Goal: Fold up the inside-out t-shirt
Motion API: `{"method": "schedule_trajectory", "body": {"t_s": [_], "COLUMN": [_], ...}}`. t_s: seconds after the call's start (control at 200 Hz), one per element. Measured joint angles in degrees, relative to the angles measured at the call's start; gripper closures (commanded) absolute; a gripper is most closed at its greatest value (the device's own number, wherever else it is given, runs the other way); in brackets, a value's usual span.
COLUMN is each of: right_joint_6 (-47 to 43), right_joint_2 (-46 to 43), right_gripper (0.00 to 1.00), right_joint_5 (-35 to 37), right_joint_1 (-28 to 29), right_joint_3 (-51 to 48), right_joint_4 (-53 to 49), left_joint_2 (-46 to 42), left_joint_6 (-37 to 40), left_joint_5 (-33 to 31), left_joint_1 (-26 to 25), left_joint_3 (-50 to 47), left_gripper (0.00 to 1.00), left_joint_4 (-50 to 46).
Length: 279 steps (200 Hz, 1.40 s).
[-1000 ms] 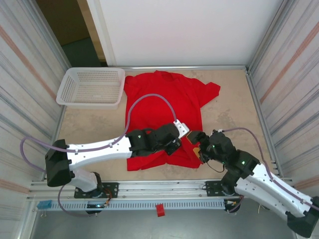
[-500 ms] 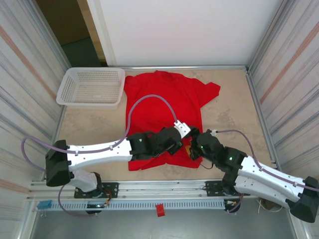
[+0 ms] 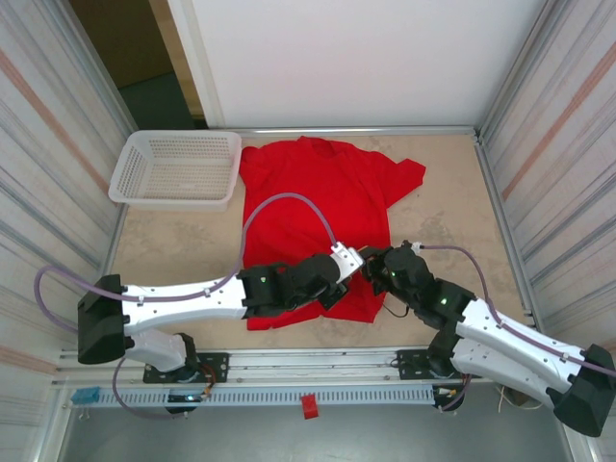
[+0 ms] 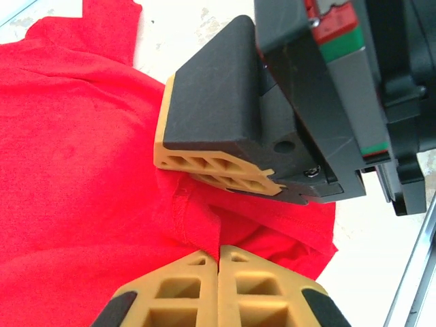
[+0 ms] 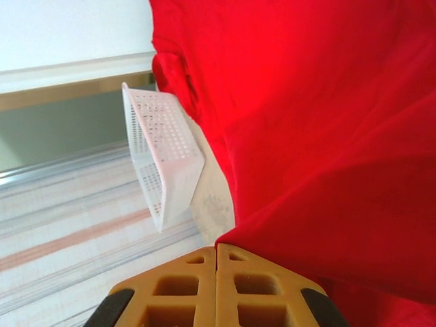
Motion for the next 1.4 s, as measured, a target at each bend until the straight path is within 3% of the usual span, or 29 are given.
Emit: {"method": "schedule_trajectory", "body": {"t_s": [0.035,0.105,0.185,0.636,0.857,0.932,0.987,1.067,1.097,1.122,1.167,1.222,1.252,1.307,1.398], "right_joint_6": [-0.26,-0.74,-1.20,-1.66,-1.77,-1.79,-1.79,-1.99,-2.01,-2.01,-2.05,-2.19,-2.38,-2.80,-4.68], "right_joint_2": [-0.09,-0.44,-0.96,-2.49,-2.67,-2.71,-2.75,-2.99,-3.10,-3.19,-3.41,-3.93,-4.37,-5.42,-8.96], "right_gripper": [1.00,1.00,1.00,1.00,1.00,1.00,1.00,1.00,1.00,1.00,0.99,0.66,0.55,0.51,0.55], "right_joint_5": [-0.04,-0.04,-0.02,0.02,0.04,0.07,0.09,0.24,0.22,0.24,0.22,0.42,0.72,0.92,1.27], "right_joint_1": [0.00,0.00,0.00,0.07,0.48,0.63,0.83,0.83,0.85,0.90,0.94,0.92,0.92,0.92,1.46], "right_joint_3": [0.00,0.00,0.00,0.00,0.00,0.00,0.00,0.00,0.00,0.00,0.00,0.00,0.00,0.00,-0.13], "right_joint_4": [0.04,0.04,0.09,-0.13,-0.22,-0.35,-0.39,-0.57,-0.59,-0.59,-0.76,-1.05,-1.20,-1.70,-3.17], "left_joint_2": [0.00,-0.02,-0.09,-0.50,5.18,8.24,9.97,11.37,11.50,11.52,11.43,10.97,10.49,9.33,7.61], "left_joint_6": [0.00,0.13,0.39,0.15,0.22,0.17,-0.24,-0.46,-0.50,-0.46,-0.20,0.66,1.22,1.77,1.97], "left_joint_5": [0.00,-0.17,-0.46,-2.47,-5.53,-7.45,-8.90,-10.45,-10.78,-10.86,-10.80,-10.05,-8.94,-6.29,-0.63], "left_joint_1": [0.00,0.00,0.00,-1.49,-1.86,-1.77,-1.44,-0.37,0.17,0.74,1.90,3.32,4.26,5.99,9.49], "left_joint_3": [-0.17,-0.87,-2.64,-9.38,-8.72,-7.72,-7.23,-6.93,-6.84,-6.69,-6.05,-4.76,-3.72,-1.31,5.18], "left_gripper": [0.92,0.59,0.42,0.27,0.22,0.26,0.36,0.70,0.90,1.00,1.00,1.00,1.00,1.00,1.00], "left_joint_4": [0.28,0.85,1.84,5.07,8.39,8.33,8.33,8.11,8.11,7.98,7.58,6.36,5.27,2.45,-3.78]}}
